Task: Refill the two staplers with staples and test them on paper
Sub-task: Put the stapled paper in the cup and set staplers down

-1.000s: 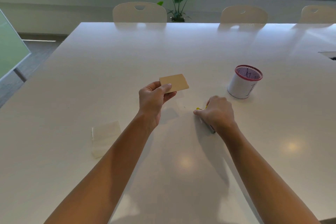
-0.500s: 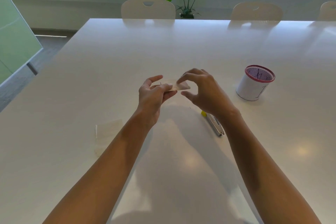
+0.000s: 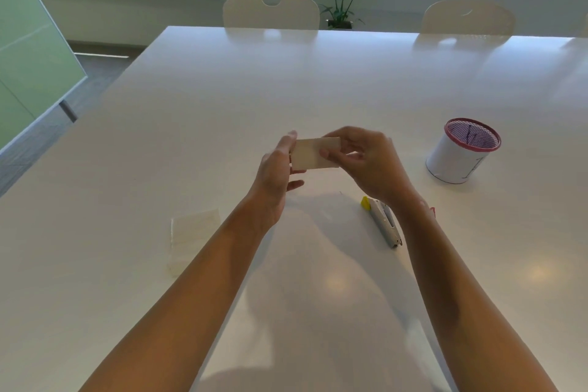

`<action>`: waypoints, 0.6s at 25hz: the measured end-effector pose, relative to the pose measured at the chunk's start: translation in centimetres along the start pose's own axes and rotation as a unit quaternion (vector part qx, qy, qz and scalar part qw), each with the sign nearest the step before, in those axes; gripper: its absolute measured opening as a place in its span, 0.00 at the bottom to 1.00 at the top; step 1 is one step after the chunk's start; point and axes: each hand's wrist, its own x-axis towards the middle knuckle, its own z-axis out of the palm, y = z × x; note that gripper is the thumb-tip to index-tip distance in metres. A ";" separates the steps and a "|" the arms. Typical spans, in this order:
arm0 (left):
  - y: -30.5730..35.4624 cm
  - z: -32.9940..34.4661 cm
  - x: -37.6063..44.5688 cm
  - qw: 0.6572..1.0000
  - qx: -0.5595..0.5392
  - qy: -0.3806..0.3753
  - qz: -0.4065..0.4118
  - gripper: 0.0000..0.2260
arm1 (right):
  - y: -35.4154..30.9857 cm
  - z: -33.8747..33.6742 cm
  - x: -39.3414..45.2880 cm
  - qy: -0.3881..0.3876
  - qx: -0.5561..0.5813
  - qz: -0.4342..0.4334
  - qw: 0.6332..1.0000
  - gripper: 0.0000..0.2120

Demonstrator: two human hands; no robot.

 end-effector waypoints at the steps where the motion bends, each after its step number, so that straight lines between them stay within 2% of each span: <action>1: 0.0 0.1 0.0 1.000 -0.010 -0.003 0.002 0.14 | 0.1 0.1 0.0 -0.003 0.025 0.020 0.999 0.06; 5: 0.0 0.3 0.0 0.999 -0.005 -0.012 0.039 0.07 | 0.6 0.3 -0.2 -0.001 0.133 0.092 0.987 0.08; 9: -0.2 0.1 -0.1 0.999 0.007 -0.024 0.042 0.04 | 0.7 0.3 -0.3 0.014 0.196 0.148 0.969 0.06; 15: 0.0 0.0 -0.2 0.998 0.035 -0.018 0.055 0.03 | 0.1 0.5 -0.4 0.018 0.210 0.172 0.962 0.03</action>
